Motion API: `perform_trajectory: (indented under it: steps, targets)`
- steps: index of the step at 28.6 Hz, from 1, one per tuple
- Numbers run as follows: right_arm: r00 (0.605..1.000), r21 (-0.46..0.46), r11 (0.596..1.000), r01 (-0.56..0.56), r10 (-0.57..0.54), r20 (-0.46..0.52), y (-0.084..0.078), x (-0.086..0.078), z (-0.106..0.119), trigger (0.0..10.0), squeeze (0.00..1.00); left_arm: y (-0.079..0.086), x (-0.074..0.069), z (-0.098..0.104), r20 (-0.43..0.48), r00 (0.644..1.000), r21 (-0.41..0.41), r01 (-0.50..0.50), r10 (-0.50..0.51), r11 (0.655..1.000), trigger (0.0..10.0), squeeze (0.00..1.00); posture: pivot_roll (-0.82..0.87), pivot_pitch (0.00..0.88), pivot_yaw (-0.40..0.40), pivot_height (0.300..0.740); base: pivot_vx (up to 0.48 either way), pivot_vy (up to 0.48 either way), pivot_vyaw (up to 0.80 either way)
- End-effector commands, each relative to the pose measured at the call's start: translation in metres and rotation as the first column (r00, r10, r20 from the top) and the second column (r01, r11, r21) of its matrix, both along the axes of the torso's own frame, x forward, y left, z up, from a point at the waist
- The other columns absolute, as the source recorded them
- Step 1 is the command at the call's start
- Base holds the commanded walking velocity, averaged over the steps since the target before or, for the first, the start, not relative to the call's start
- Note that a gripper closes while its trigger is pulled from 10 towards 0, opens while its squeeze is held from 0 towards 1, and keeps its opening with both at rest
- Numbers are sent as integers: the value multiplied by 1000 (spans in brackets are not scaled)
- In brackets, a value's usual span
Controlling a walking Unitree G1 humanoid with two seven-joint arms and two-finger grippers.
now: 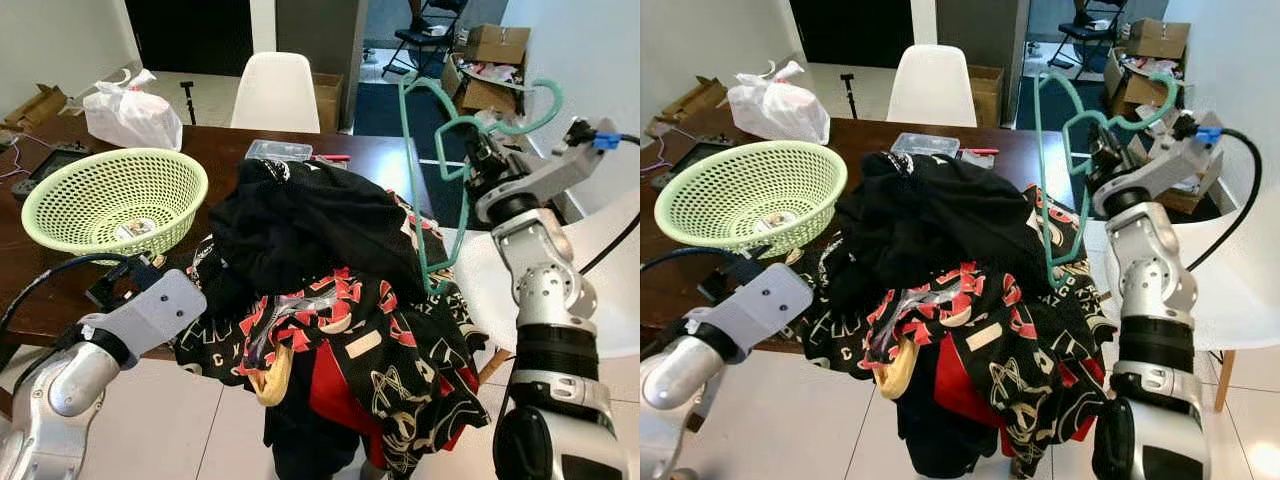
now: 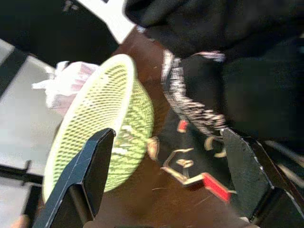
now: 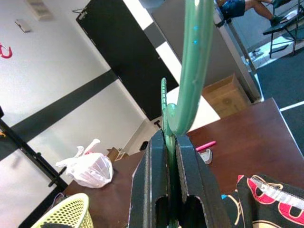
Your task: Hang hanger
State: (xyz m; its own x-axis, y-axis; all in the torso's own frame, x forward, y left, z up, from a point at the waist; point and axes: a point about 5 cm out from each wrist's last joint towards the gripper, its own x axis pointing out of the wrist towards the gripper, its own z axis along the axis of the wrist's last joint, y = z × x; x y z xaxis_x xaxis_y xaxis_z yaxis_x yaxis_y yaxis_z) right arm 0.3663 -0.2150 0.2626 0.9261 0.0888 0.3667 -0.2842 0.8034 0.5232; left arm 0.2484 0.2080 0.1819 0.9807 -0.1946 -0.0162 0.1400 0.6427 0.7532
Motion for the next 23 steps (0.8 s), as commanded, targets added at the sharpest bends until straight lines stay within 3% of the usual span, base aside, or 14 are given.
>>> perform_trajectory:
  steps: [1, 2, 7, 14, 23]
  targets:
    - [1000, -14, 1000, 1, -1, -14, 1, 0, -3, 10000, 0, -7, 1, -5, -23, 999, -37, 41, -42, 998, 10000, 0, 73, 89, -40, 740, 0, 0, 0]
    - [1000, -15, 1000, -1, 1, -13, 2, 0, -3, 10000, 0, -17, 3, -6, -24, 993, -35, 111, -112, 993, 10000, 0, 68, 88, -38, 740, 0, 0, 0]
    - [1000, -18, 1000, -4, 4, -12, 5, -3, -3, 10000, 0, -35, 3, -12, -45, 974, -42, 218, -220, 975, 10000, 0, 55, 96, -28, 740, 0, 0, 0]
    - [1000, -17, 1000, -5, 4, -15, 6, -4, -5, 10000, 0, -41, 0, -19, -98, 962, -113, 245, -256, 963, 10000, 0, 51, 100, -25, 740, 0, 0, 0]
    - [1000, -19, 1000, 0, 0, -9, 4, -5, -1, 10000, 0, -30, 2, -28, -132, 970, -101, 192, -204, 976, 10000, 0, 48, 105, -27, 740, 0, 0, 0]
